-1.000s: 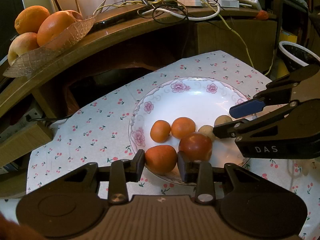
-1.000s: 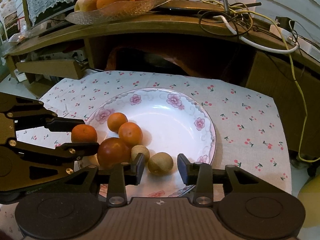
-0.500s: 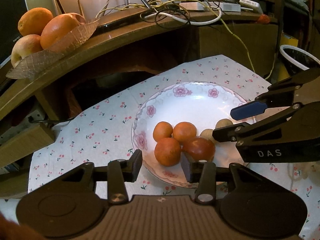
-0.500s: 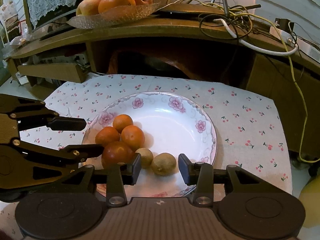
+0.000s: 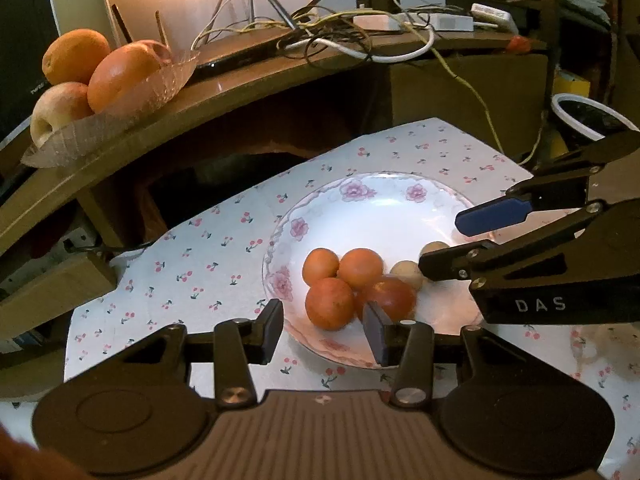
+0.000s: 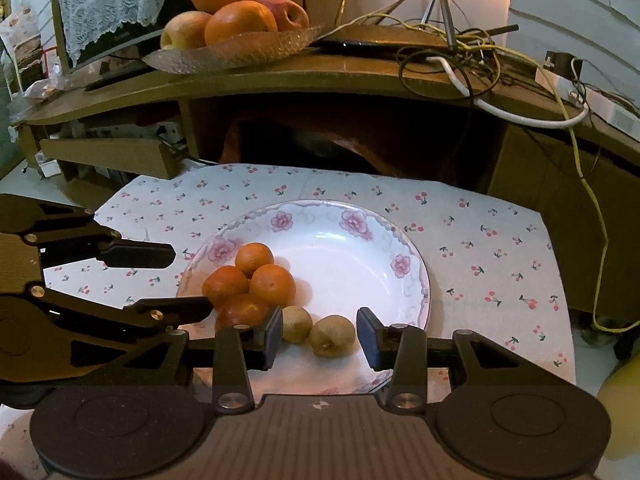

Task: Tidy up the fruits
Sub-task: 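Move both open tools back to the red tomatoes on the cloth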

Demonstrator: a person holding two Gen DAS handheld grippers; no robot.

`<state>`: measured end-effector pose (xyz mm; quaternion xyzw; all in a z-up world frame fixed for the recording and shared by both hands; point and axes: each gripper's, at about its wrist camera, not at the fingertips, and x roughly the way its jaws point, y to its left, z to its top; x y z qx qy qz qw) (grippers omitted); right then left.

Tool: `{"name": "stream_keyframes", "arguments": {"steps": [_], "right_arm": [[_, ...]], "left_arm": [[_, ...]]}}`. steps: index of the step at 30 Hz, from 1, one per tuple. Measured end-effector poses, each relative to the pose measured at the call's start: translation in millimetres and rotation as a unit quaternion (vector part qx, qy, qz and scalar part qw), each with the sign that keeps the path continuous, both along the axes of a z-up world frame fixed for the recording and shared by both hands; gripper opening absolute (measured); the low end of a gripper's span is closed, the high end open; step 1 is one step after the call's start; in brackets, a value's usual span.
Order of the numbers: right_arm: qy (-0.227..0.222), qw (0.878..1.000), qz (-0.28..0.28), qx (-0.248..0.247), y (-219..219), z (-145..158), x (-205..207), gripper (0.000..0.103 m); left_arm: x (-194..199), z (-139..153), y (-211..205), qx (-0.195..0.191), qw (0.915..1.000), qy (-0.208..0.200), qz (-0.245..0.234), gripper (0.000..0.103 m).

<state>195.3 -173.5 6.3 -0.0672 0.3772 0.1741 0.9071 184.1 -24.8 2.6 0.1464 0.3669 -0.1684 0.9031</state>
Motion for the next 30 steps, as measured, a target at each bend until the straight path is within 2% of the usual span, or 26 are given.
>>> {"name": "stream_keyframes", "arguments": {"steps": [7, 9, 13, 22, 30], "right_arm": [[-0.012, 1.000, 0.004, 0.008, 4, 15, -23, 0.041], [-0.015, 1.000, 0.003, 0.012, 5, 19, -31, 0.041], [-0.019, 1.000, 0.008, 0.014, 9, 24, -45, 0.041], [0.010, 1.000, 0.025, 0.008, 25, 6, -64, 0.041], [0.034, 0.998, 0.054, 0.018, 48, -8, -60, 0.041]], "left_arm": [[-22, 11, 2, 0.000, 0.9999, -0.008, -0.013, 0.051], [-30, 14, 6, -0.002, 0.9998, -0.009, -0.019, 0.054], [-46, 14, 14, 0.004, 0.9996, -0.004, -0.029, 0.055], [-79, -12, 38, 0.018, 0.9971, 0.045, -0.059, 0.055], [-84, -18, 44, -0.003, 0.9961, 0.063, -0.061, 0.055]]}}
